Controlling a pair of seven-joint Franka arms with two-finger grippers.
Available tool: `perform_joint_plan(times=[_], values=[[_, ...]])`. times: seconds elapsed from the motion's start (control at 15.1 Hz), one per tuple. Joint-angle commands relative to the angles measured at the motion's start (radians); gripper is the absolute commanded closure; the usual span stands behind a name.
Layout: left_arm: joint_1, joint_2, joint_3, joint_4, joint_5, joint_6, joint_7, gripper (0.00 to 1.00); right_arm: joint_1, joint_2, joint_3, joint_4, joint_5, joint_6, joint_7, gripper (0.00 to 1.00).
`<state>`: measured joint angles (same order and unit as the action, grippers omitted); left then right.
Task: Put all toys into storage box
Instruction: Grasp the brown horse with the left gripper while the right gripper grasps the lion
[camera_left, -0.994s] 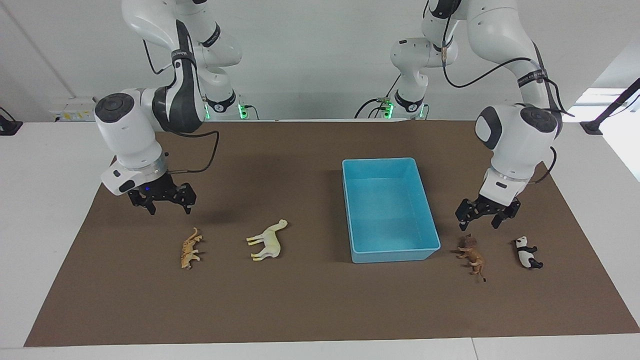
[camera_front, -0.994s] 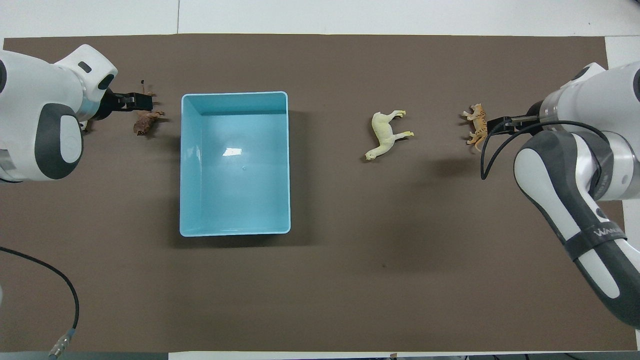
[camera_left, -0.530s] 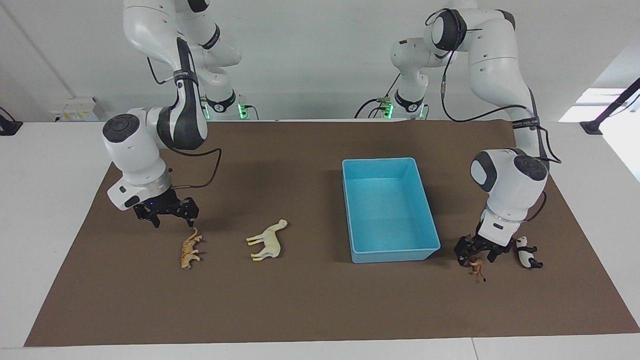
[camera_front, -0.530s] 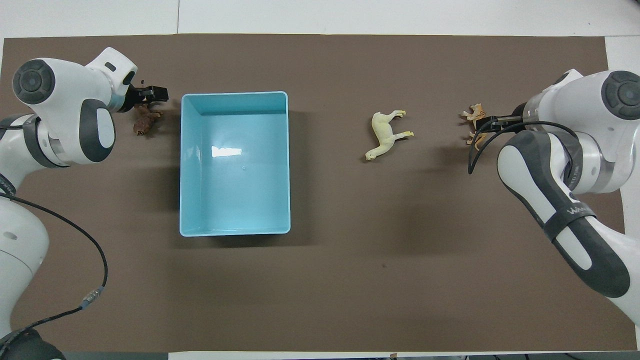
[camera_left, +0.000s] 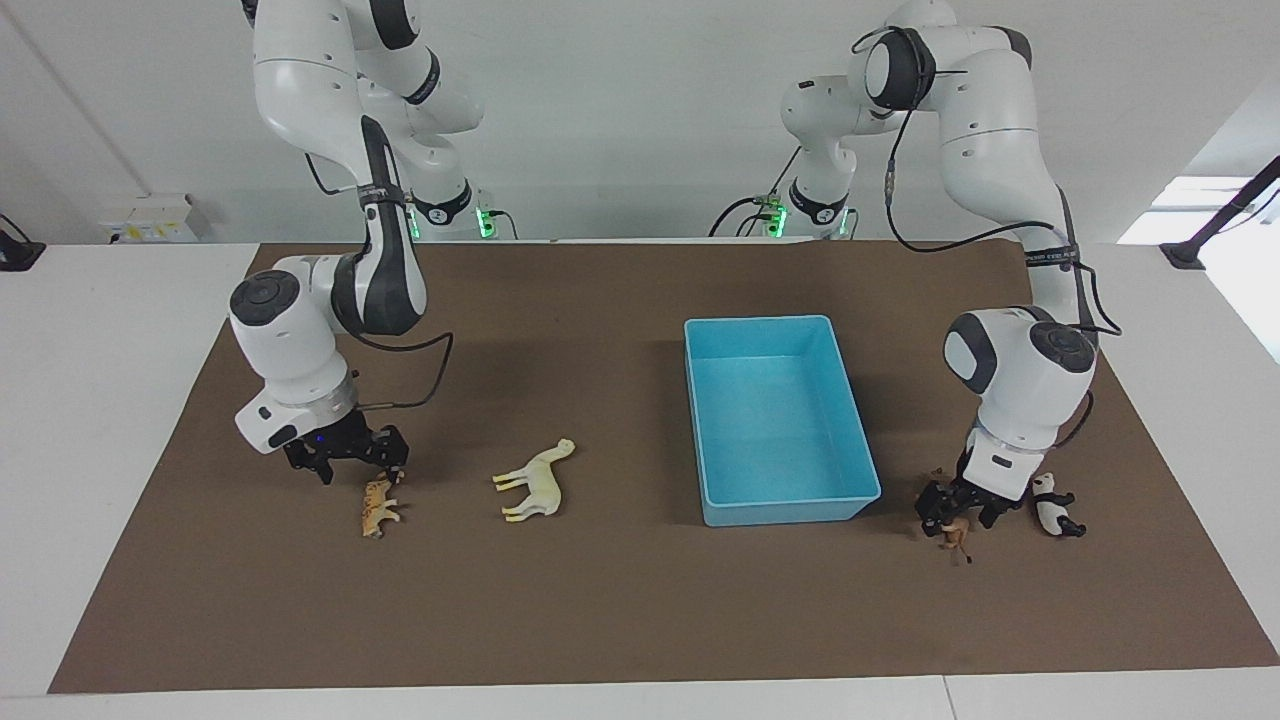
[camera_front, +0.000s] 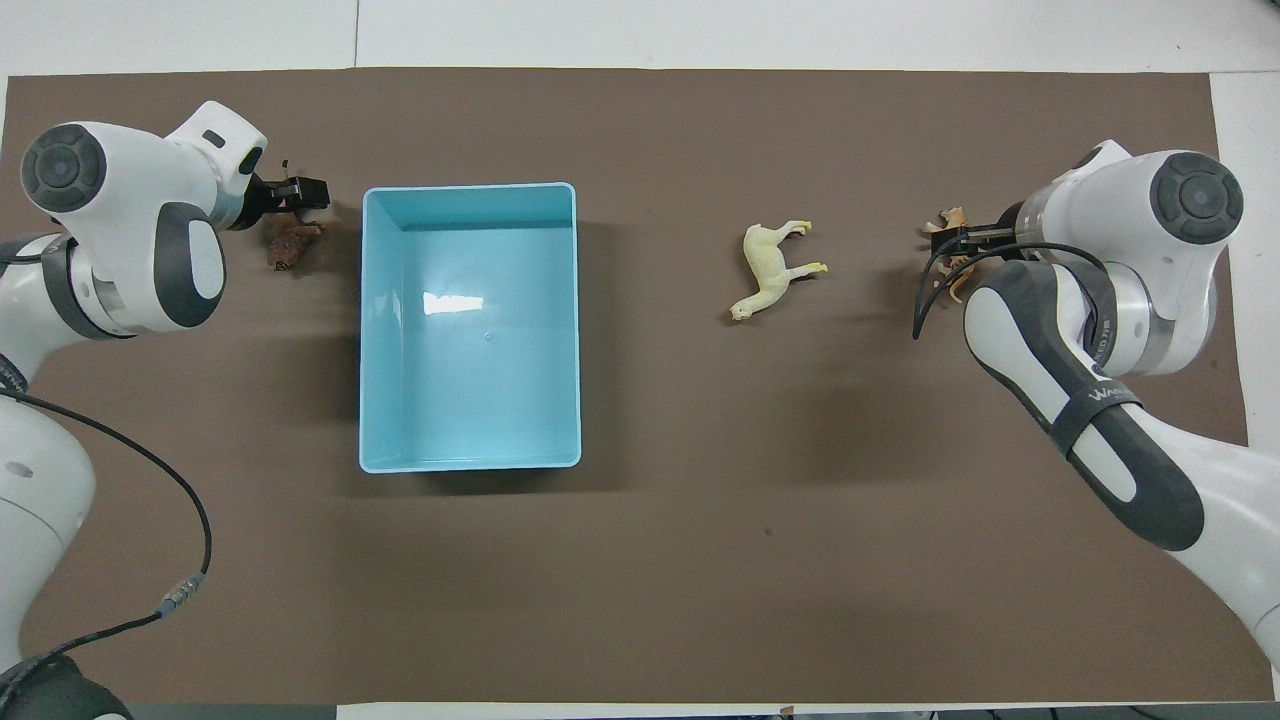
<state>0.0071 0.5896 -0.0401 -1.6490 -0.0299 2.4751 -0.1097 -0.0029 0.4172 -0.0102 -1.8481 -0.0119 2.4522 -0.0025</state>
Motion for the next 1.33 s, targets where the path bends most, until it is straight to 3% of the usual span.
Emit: perform_joint_plan(times=[0.0, 0.07, 0.2, 0.4, 0.6, 0.73, 0.93, 1.06, 1.19, 1.26], values=[[-0.022, -0.028, 0.014, -0.022, -0.008, -0.041, -0.060, 0.42, -0.003, 0.031, 0.009, 0.041, 0.023, -0.012, -0.039, 0.00], [-0.022, -0.030, 0.014, -0.017, -0.008, -0.044, -0.062, 0.55, -0.003, 0.031, 0.019, 0.043, 0.024, -0.013, -0.039, 0.00], [-0.027, -0.027, 0.014, 0.010, -0.008, -0.082, -0.062, 0.65, -0.005, 0.058, 0.024, 0.044, 0.024, 0.000, -0.044, 0.00], [-0.030, -0.014, 0.014, 0.076, -0.004, -0.165, -0.064, 0.65, -0.005, 0.071, 0.029, 0.055, 0.024, 0.001, -0.065, 0.00], [-0.041, -0.005, 0.014, 0.222, 0.011, -0.339, -0.109, 0.65, -0.003, 0.072, 0.029, 0.058, 0.026, 0.001, -0.067, 0.00], [-0.059, -0.008, 0.014, 0.296, 0.011, -0.442, -0.162, 0.65, -0.006, 0.072, 0.029, 0.058, 0.024, 0.002, -0.070, 0.18], [-0.091, -0.024, 0.002, 0.359, 0.001, -0.571, -0.286, 0.65, -0.008, 0.092, 0.030, 0.059, 0.035, 0.025, -0.068, 0.26], [-0.175, -0.078, 0.005, 0.350, 0.001, -0.584, -0.408, 0.65, -0.006, 0.092, 0.030, 0.059, 0.036, 0.025, -0.068, 0.41], [-0.246, -0.128, 0.006, 0.272, 0.004, -0.584, -0.528, 0.63, -0.002, 0.092, 0.029, 0.059, 0.038, 0.028, -0.067, 0.97], [-0.283, -0.155, 0.008, 0.215, 0.005, -0.570, -0.560, 0.61, -0.002, 0.092, 0.030, 0.059, 0.038, 0.028, -0.059, 1.00]])
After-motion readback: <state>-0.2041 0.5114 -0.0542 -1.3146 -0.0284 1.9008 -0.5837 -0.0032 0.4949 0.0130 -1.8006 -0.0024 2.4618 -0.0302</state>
